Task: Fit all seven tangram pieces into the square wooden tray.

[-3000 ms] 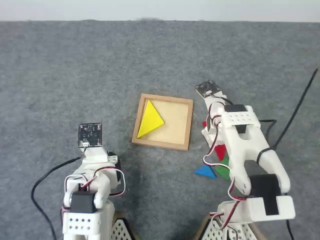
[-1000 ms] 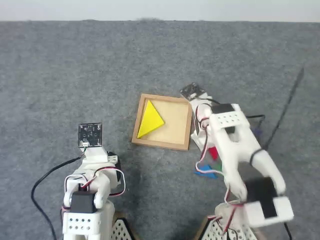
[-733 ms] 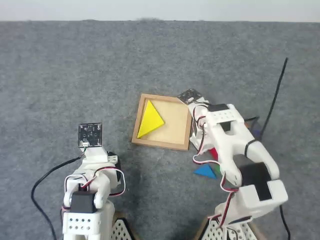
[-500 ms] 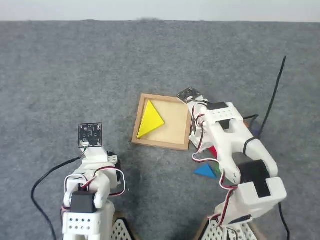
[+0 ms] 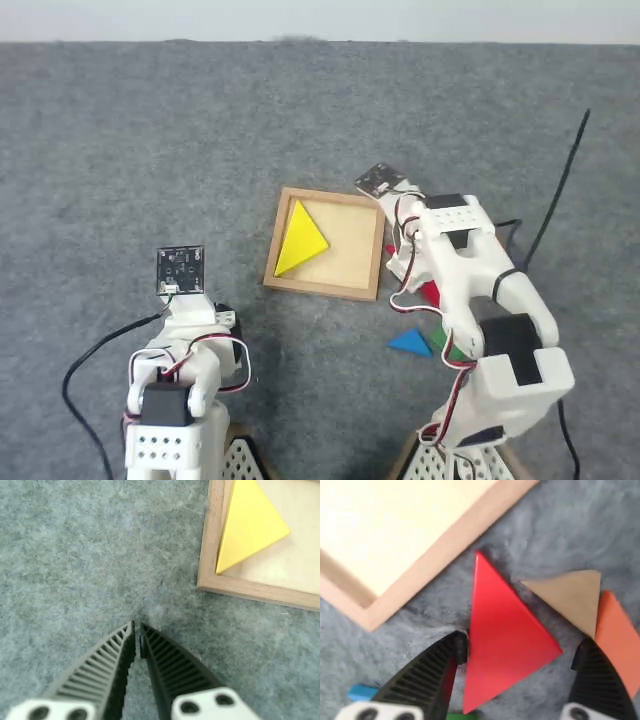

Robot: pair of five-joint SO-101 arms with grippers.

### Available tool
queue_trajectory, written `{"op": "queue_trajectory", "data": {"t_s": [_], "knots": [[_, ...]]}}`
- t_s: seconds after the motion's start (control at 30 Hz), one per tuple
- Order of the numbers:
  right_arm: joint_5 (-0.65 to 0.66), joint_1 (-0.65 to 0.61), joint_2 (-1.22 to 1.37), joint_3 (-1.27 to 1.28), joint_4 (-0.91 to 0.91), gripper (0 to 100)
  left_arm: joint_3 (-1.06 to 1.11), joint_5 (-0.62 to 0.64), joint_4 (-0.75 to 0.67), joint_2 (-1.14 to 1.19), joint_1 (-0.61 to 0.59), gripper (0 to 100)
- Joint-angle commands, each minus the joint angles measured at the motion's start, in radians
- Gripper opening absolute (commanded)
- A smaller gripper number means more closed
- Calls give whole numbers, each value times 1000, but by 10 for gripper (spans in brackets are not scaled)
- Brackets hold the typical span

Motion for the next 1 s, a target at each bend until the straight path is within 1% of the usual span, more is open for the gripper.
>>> {"op": "queue_trajectory", "data": {"t_s": [0.0,0.23,0.47,0.63,0.7,0.9,0.97], "knots": [[21,-10,-12,-55,-21,328,-13,-15,5,-20,-6,14],[23,-7,48,-64,-21,325,-13,-15,5,-20,-6,14],[21,-8,82,-109,30,323,-13,-15,5,-20,-6,14],[14,-4,84,-106,79,231,-13,-15,5,-20,-6,14],[12,1,79,-80,85,227,-13,-15,5,-20,-6,14],[-83,28,73,-71,74,224,-13,-15,5,-20,-6,14],[-147,30,73,-71,81,223,-13,-15,5,-20,-6,14]]}}
